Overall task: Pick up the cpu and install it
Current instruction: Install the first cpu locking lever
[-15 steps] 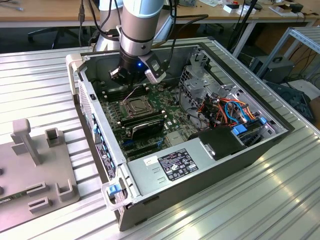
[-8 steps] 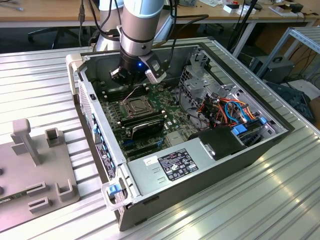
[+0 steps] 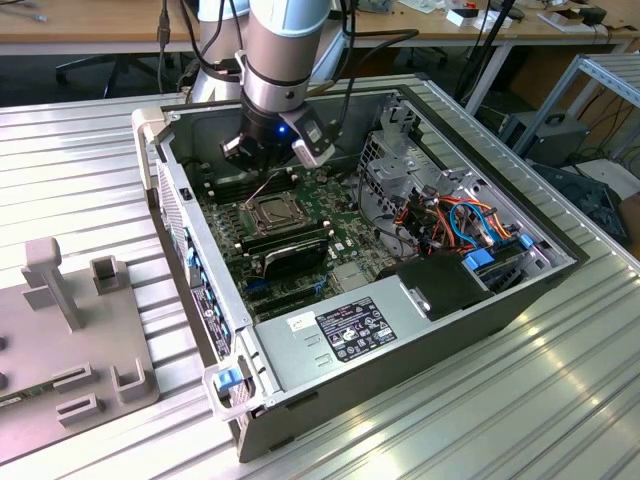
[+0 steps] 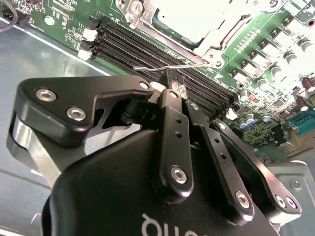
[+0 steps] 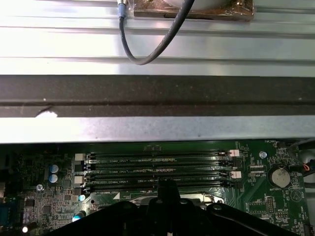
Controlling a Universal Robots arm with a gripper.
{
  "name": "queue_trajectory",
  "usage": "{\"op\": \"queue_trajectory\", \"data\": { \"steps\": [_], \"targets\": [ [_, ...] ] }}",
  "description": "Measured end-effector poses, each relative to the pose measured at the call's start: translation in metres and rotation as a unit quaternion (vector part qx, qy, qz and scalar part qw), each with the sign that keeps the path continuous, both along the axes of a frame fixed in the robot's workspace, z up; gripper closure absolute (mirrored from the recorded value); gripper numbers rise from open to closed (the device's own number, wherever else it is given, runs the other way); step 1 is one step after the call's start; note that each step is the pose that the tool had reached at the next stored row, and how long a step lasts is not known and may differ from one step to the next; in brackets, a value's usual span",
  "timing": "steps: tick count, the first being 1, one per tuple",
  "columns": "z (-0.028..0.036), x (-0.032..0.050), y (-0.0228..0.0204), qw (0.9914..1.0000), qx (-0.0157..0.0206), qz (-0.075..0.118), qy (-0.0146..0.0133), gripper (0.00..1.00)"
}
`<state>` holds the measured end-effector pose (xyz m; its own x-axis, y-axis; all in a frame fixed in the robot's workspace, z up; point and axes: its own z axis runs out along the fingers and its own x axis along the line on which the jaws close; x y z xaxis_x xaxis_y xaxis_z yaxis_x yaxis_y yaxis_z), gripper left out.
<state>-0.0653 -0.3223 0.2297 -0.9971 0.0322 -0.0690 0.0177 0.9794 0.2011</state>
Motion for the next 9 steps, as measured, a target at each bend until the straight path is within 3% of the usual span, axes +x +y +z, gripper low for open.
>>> {"op": "queue_trajectory", "data": {
  "steps": [9],
  "targets": [
    [-0.001,0.0014,-0.0004,1.0,0.0,0.0,0.0001,0.89]
  ]
}}
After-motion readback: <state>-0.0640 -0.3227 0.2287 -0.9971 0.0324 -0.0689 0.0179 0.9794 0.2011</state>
